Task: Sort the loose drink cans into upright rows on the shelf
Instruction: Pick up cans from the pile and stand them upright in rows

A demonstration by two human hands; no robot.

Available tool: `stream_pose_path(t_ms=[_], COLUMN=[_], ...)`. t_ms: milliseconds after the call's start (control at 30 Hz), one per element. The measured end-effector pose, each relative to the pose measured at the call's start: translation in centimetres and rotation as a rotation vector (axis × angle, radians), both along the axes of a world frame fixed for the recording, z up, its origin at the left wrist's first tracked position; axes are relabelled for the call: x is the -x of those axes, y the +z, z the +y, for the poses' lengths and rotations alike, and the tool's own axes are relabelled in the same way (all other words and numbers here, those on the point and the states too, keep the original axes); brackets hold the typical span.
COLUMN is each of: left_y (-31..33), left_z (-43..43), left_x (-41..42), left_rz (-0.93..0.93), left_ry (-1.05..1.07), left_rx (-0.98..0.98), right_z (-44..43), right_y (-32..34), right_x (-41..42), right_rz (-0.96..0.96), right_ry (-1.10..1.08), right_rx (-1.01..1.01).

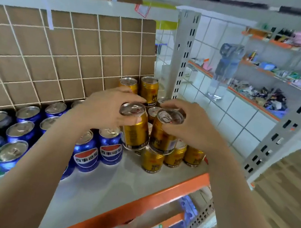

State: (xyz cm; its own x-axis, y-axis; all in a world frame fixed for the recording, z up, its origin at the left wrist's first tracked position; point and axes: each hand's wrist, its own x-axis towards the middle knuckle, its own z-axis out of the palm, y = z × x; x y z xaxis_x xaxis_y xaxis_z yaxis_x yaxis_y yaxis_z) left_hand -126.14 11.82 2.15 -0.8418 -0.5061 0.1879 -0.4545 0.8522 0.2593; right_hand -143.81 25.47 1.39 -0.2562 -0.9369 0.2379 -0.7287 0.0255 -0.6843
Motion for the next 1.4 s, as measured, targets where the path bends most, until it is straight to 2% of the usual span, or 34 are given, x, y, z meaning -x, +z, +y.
stream_pose_path(t_ms=[233, 700, 833, 1100, 1267, 1400], left_y=[0.8, 0.5, 0.8, -1.0, -0.5, -0.6], left_z=[-4.2, -8.7, -8.2, -6.3, -6.2, -6.0], left_x=[3.8, 8.1, 8.9, 10.0, 9.6, 9.1], left_rz=[-0.004, -0.203, -0.23, -0.249, -0.205, -0.193], left_ry=[0.011, 0.126, 0.159, 0.347, 0.341, 0.327], left_rx=[0.012, -0.088, -0.111, 0.067, 0.019, -0.004], right_z=[-5.4, -17.1, -18.4, -18.6, -18.5, -18.1], right_y=[1.5, 0.3, -0.4, -1.5, -1.8, -1.6], right_x=[3.9, 12.0, 13.0, 12.1, 10.9, 10.8], right_rz=[-0.051, 0.12, 0.159, 0.279, 0.314, 0.276], right_ry=[-0.044, 0.069, 0.111, 0.061, -0.1, -0.039], right_rx=[0.023, -0.09, -0.156, -0.145, -0.051, -0.042])
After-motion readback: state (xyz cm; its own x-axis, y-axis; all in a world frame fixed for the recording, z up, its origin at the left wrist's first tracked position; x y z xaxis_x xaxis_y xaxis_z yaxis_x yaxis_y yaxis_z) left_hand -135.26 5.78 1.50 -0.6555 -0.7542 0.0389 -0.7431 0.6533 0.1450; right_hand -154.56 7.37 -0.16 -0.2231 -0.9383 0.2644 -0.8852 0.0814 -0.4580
